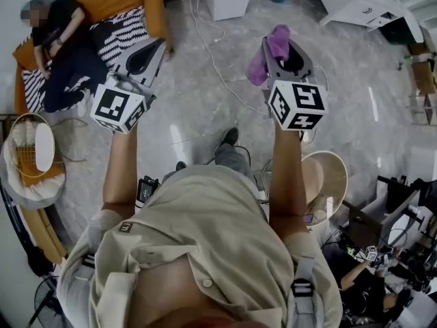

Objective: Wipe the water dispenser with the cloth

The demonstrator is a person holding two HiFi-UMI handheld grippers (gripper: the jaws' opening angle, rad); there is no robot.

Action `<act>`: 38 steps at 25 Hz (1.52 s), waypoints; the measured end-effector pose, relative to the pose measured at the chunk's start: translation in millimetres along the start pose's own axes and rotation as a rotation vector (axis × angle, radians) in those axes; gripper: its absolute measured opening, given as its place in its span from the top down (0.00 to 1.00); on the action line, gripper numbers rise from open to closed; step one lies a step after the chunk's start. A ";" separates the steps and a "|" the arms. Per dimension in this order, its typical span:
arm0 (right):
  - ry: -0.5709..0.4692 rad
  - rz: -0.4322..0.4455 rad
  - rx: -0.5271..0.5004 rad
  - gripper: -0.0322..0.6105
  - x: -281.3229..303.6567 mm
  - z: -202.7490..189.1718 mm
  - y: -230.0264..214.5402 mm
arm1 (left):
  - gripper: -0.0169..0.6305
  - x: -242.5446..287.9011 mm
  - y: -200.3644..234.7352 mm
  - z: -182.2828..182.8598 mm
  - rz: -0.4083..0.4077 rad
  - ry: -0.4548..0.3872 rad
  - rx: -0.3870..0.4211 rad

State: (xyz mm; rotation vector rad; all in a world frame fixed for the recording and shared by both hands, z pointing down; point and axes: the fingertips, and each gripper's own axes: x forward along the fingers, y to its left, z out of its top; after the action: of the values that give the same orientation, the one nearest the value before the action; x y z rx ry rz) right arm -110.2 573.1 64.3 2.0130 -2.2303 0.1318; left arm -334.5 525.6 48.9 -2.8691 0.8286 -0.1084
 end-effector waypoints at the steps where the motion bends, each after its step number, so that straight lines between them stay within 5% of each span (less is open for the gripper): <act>1: 0.001 0.014 0.005 0.74 8.7 0.2 -14.8 | 0.95 16.4 -3.0 0.6 0.004 0.009 0.001; 10: -0.005 0.064 0.030 0.74 59.2 3.8 -131.5 | 0.95 136.7 -17.4 14.2 0.032 0.037 0.015; 20: -0.010 0.011 0.066 0.74 64.8 -2.0 -217.3 | 0.95 220.8 -29.2 21.8 -0.005 0.033 0.032; 32: 0.051 -0.117 0.044 0.74 104.5 -3.7 -273.8 | 0.95 346.7 9.9 6.9 -0.146 -0.025 -0.016; 38: 0.085 -0.163 0.035 0.74 178.7 11.9 -289.0 | 0.95 408.6 85.7 -4.8 -0.174 -0.046 -0.034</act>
State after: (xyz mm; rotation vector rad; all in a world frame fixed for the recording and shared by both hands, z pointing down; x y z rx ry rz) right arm 159.0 365.6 73.5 2.1543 -2.0182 0.2359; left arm -34.9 234.8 50.4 -2.9588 0.5769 -0.0478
